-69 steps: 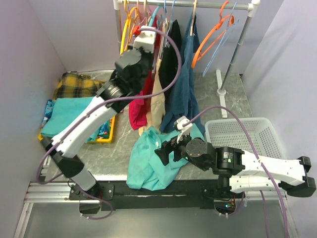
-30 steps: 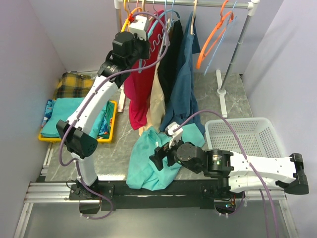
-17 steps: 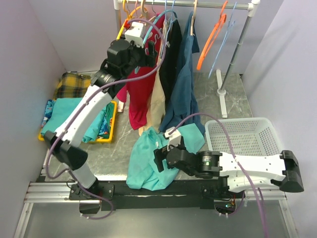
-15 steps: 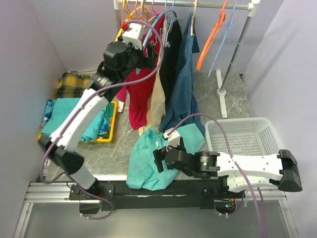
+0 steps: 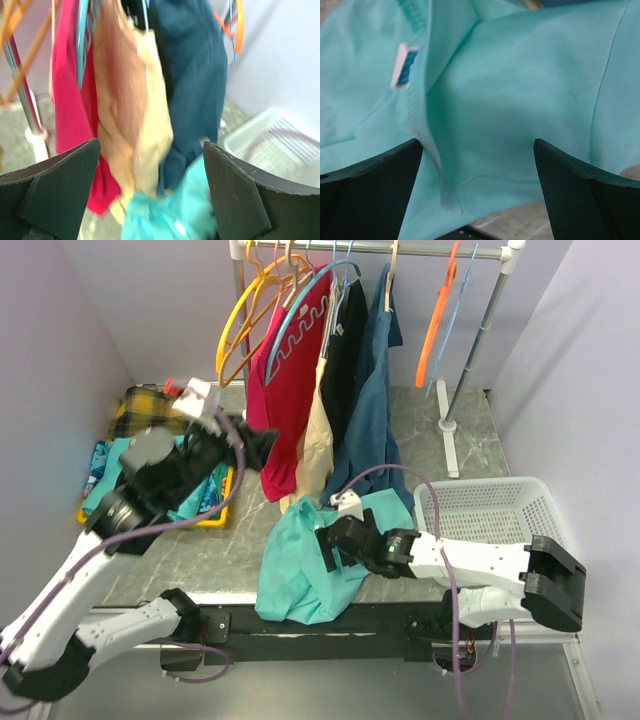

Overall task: Remove the t-shirt from the hanger
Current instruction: Pick up the T-shirt from the center of the board.

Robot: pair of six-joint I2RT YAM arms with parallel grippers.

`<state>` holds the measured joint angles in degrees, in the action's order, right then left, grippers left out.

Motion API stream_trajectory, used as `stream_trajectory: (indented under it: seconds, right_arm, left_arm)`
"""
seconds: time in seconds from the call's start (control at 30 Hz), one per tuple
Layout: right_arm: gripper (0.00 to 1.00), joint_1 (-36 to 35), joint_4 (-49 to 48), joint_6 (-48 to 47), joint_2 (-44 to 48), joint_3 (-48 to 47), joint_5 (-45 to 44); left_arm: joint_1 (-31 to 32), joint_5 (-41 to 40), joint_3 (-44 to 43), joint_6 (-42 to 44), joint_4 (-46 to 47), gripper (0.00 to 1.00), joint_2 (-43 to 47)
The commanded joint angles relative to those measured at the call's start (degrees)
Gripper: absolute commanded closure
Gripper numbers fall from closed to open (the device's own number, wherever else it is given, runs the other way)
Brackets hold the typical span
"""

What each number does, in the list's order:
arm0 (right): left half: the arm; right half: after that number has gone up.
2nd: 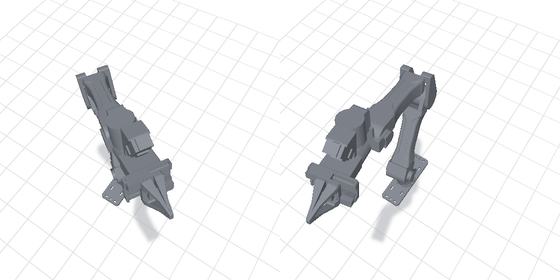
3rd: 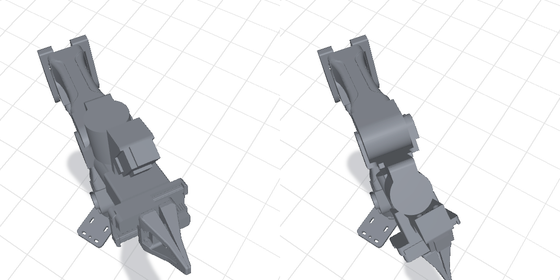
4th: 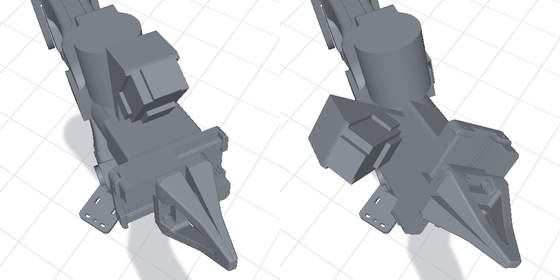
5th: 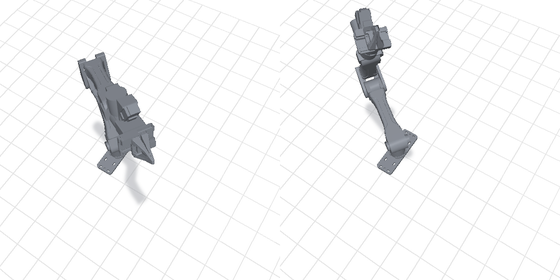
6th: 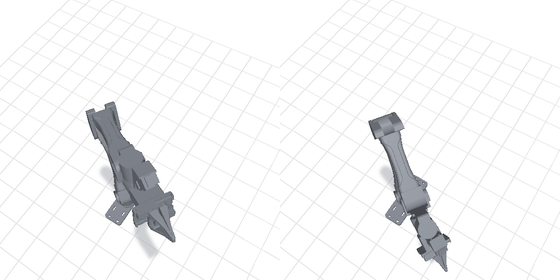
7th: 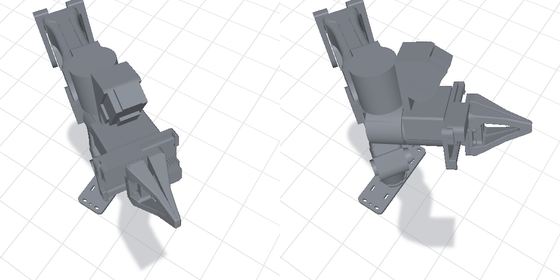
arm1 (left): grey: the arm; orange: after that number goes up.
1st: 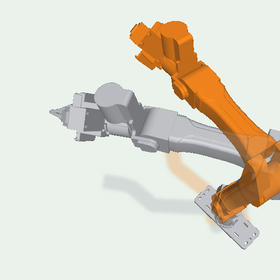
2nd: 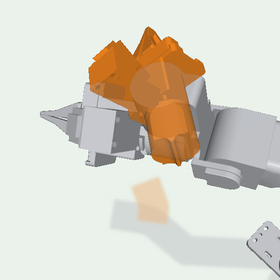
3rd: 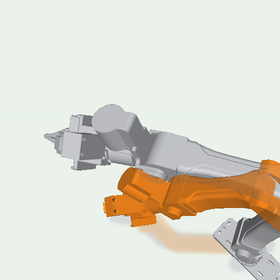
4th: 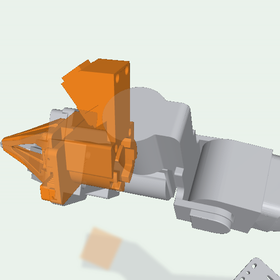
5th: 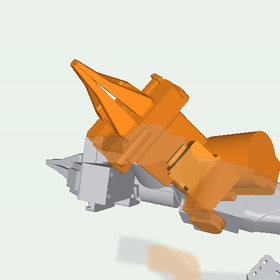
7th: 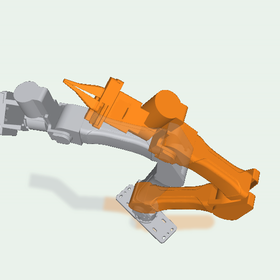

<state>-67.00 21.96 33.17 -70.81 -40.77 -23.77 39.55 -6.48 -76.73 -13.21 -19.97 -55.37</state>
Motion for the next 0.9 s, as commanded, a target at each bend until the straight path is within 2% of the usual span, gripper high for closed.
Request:
stream_trajectory:
  seconds: [0.0,0.13,0.27,0.4,0.5,0.57,0.6,0.67,0.7,0.8,0.87]
  right_arm:
    - [0.0,3.37,-5.34,-9.59,-4.33,-2.9,7.32]
    - [0.0,3.37,-9.02,-12.25,-9.34,-5.02,18.55]
    - [0.0,2.93,-12.72,-10.76,-13.99,-5.1,22.97]
    - [0.0,1.61,-11.41,-9.7,-20.67,-8.78,21.14]
    - [0.0,0.21,-7.38,-7.6,-27.18,-12.56,15.01]
    - [0.05,-0.06,-4.65,-5.5,-30.95,-13.71,13.14]
    - [0.23,-0.15,-4.38,-5.05,-31.84,-13.81,12.79]
    - [0.46,-0.41,-5.16,-3.91,-33.34,-13.37,13.13]
    - [0.7,-0.41,-5.43,-3.47,-33.52,-12.41,13.4]
    - [1.0,-0.67,-6.4,-1.8,-33.7,-11.09,14.11]
    - [1.0,-1.02,-5.44,-1.01,-32.65,-10.91,12.44]
  left_arm:
    - [0.35,1.56,7.81,-5.5,-1.74,0.1,8.43]
    - [0.35,2.09,11.77,-6.65,-6.65,0.09,12.92]
    - [0.35,2.53,13.62,-7.18,-8.86,0.09,15.46]
    - [0.27,2.7,15.55,-7.0,-9.39,0.08,17.23]
    - [0.35,2.52,16.35,-7.18,-10.18,0.07,18.02]
    - [0.35,2.53,16.61,-7.09,-10.53,0.07,18.63]
    - [0.35,2.7,16.87,-7.0,-10.79,0.09,18.9]
    - [0.35,3.84,16.79,-6.39,-11.49,0.14,19.16]
    - [0.27,4.63,16.18,-6.21,-11.85,0.16,19.16]
    - [0.35,5.6,14.95,-5.6,-13.08,0.27,18.99]
    - [0.35,5.95,14.5,-5.33,-13.43,0.32,19.08]
